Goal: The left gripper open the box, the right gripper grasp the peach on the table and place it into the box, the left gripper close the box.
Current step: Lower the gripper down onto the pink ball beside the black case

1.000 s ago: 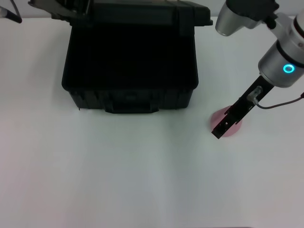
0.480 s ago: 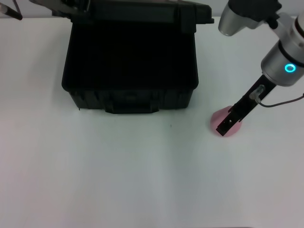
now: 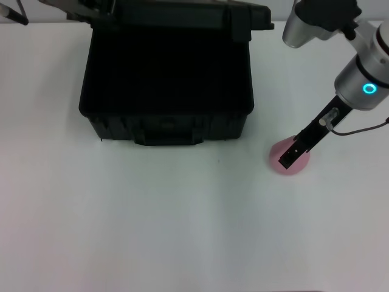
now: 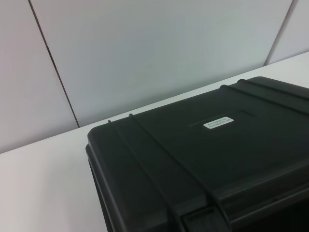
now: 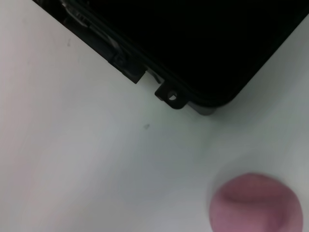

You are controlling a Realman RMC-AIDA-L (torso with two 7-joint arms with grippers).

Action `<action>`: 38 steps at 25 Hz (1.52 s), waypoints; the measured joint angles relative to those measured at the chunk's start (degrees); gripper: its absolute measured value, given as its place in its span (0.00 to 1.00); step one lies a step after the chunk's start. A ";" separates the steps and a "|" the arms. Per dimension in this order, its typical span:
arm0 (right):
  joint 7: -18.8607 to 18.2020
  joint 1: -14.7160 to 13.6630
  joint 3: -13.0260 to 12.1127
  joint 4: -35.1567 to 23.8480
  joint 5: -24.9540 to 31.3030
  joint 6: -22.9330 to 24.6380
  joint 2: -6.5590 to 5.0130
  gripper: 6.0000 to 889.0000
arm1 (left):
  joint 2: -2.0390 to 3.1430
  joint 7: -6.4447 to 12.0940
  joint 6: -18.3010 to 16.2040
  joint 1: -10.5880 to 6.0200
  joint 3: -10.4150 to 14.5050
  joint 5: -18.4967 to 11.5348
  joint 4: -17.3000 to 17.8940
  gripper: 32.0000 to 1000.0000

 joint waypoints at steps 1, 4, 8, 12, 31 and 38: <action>-0.11 0.01 0.07 0.02 0.00 -0.08 0.00 0.96 | 0.00 0.05 0.00 -0.03 0.00 0.00 0.00 0.36; -0.30 0.02 0.20 0.09 0.00 -0.39 0.01 0.96 | 0.00 0.07 0.04 -0.08 -0.01 0.00 -0.01 0.36; -0.35 0.02 0.22 0.10 0.01 -0.55 0.02 0.96 | 0.06 0.10 0.10 -0.08 -0.07 0.00 -0.03 0.36; -0.37 0.01 0.25 0.52 -0.18 -1.66 0.02 0.96 | 0.08 0.18 0.06 -0.13 -0.08 0.00 -0.05 0.36; -0.58 -0.08 -0.10 4.88 -1.91 -8.02 0.02 0.96 | 0.07 0.34 0.09 -0.51 -0.09 0.01 0.03 0.36; -0.84 0.03 -0.22 7.27 -2.20 -10.73 0.02 0.96 | 0.02 0.41 0.04 -0.61 0.08 0.07 0.04 0.36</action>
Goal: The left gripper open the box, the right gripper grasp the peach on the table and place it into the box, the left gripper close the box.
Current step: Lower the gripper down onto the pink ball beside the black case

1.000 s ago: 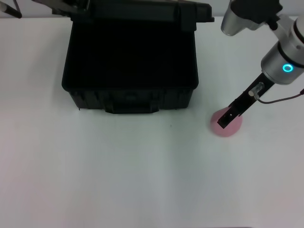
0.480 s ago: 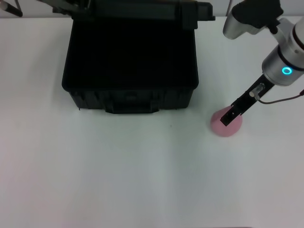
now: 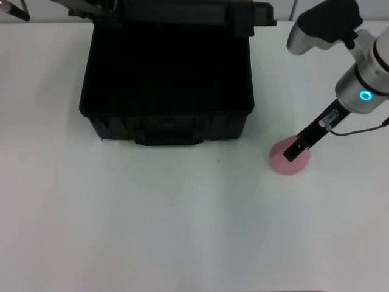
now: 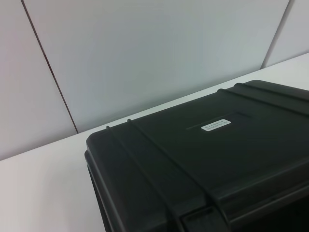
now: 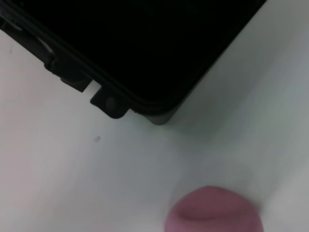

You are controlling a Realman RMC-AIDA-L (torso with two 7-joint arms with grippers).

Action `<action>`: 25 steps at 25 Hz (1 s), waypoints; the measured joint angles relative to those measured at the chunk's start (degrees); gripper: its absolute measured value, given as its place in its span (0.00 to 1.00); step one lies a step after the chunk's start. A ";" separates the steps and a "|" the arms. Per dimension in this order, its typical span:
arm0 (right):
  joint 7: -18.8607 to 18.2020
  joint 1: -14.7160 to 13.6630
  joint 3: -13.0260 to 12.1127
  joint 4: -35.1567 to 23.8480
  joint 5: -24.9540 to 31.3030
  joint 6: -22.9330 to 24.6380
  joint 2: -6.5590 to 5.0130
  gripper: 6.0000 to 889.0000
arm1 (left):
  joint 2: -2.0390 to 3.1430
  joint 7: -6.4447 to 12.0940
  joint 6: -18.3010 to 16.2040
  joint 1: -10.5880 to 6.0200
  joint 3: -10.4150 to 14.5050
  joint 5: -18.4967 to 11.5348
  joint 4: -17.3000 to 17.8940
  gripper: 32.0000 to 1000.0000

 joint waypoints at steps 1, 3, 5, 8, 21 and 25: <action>-0.20 0.00 0.00 0.42 0.00 -0.56 0.02 0.96 | 0.00 0.00 0.00 -0.01 0.03 0.01 0.00 0.36; -0.48 0.01 0.00 0.98 0.00 -1.24 0.15 0.96 | -0.01 0.01 -0.02 -0.05 0.09 0.02 0.00 0.36; -0.54 -0.01 0.00 1.15 0.00 -1.88 0.26 0.96 | -0.02 0.02 -0.03 -0.06 0.14 0.02 0.00 0.36; -0.68 -0.08 0.03 1.79 0.05 -3.06 0.34 0.96 | -0.02 0.03 -0.04 -0.08 0.26 0.02 0.00 0.36; -1.98 -0.01 0.41 6.10 0.72 -6.61 0.72 0.95 | -0.11 0.04 -0.04 -0.41 0.36 0.03 0.00 0.36; -2.00 -0.01 0.33 6.94 0.73 -7.24 0.73 0.95 | -0.12 0.04 -0.04 -0.58 0.37 0.03 0.00 0.36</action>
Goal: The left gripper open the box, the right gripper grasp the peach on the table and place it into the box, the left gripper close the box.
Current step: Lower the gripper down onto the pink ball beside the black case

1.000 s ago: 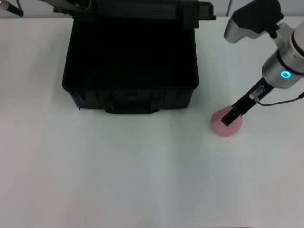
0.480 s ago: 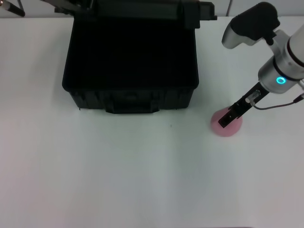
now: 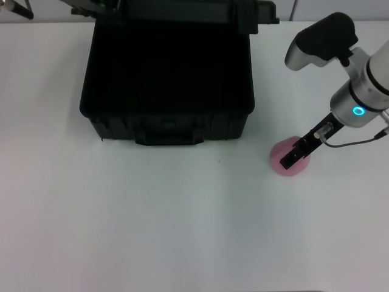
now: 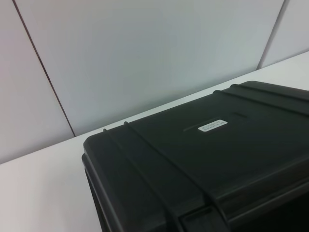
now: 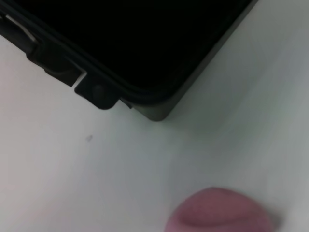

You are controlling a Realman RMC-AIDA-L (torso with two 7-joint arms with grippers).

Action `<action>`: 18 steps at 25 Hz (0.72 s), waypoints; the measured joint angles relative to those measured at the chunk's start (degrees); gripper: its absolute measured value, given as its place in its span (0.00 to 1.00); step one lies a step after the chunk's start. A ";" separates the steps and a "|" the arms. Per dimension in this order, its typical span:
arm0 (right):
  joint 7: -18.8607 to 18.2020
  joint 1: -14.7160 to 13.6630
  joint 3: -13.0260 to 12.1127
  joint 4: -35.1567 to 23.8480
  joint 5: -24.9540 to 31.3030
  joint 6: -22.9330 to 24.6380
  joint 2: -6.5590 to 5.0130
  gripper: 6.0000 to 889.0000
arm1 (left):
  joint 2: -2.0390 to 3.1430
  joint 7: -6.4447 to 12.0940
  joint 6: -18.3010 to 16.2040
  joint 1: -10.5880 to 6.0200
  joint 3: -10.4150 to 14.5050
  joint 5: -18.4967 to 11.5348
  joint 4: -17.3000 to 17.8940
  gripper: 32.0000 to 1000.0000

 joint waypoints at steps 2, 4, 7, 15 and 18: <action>0.00 0.03 -0.15 0.13 0.00 -0.06 -0.01 0.95 | -0.03 0.00 0.00 -0.04 0.00 0.00 0.00 0.36; 0.00 0.04 -0.20 0.15 0.00 -0.08 -0.01 0.95 | -0.06 0.00 0.00 -0.04 0.00 0.00 0.00 0.36; 0.00 0.06 -0.28 0.16 0.00 -0.09 -0.03 0.95 | -0.08 0.00 0.00 -0.04 0.00 0.00 -0.01 0.36; 0.37 0.08 -0.33 0.17 -0.17 -0.09 0.01 0.78 | -0.08 0.00 0.00 -0.04 0.05 0.00 -0.06 0.36; 0.38 0.09 -0.32 0.17 -0.12 -0.05 -0.02 0.72 | -0.08 0.00 0.00 -0.04 0.08 0.00 -0.08 0.36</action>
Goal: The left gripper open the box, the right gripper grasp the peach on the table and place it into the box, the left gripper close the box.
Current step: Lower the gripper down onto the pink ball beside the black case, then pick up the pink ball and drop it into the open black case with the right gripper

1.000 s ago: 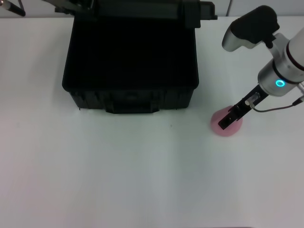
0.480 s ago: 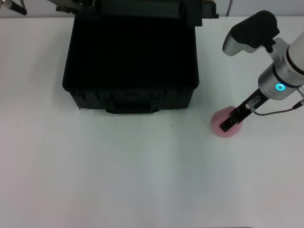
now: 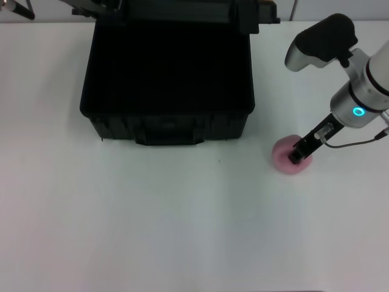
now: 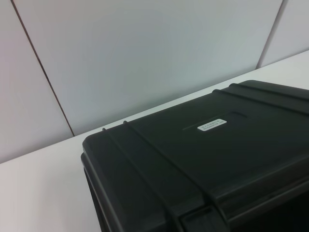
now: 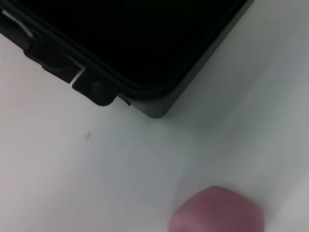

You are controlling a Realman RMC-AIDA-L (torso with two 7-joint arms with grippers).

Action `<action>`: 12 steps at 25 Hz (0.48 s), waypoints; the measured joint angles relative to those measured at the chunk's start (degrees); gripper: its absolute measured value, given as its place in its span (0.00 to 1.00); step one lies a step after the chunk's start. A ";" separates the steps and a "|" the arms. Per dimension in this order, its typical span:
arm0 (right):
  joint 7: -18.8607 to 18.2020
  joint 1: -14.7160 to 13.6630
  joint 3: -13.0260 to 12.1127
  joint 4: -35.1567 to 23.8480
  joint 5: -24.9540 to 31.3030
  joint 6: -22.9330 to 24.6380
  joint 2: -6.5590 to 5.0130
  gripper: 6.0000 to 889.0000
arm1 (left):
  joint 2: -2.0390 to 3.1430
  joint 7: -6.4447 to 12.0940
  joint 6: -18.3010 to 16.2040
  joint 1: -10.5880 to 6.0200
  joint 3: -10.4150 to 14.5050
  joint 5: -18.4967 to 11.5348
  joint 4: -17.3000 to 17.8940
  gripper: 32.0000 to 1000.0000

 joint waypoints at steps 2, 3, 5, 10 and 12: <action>0.02 0.04 0.15 0.00 -0.05 0.22 -0.09 0.62 | 0.00 0.00 0.00 0.00 0.01 0.00 0.00 0.36; 0.02 0.11 0.24 0.00 -0.07 0.31 -0.11 0.57 | 0.00 0.00 0.00 0.01 0.01 0.00 -0.01 0.36; 0.02 0.30 0.36 0.00 -0.09 0.42 -0.13 0.48 | 0.00 0.00 -0.09 0.01 0.01 -0.01 -0.01 0.36; -0.04 0.61 0.49 -0.02 0.08 0.73 -0.29 0.13 | 0.00 0.00 -0.33 0.01 0.01 -0.06 -0.03 0.36; -0.06 0.64 0.51 -0.23 0.10 1.11 -0.31 0.09 | 0.00 0.00 -0.42 0.01 0.01 -0.09 -0.03 0.36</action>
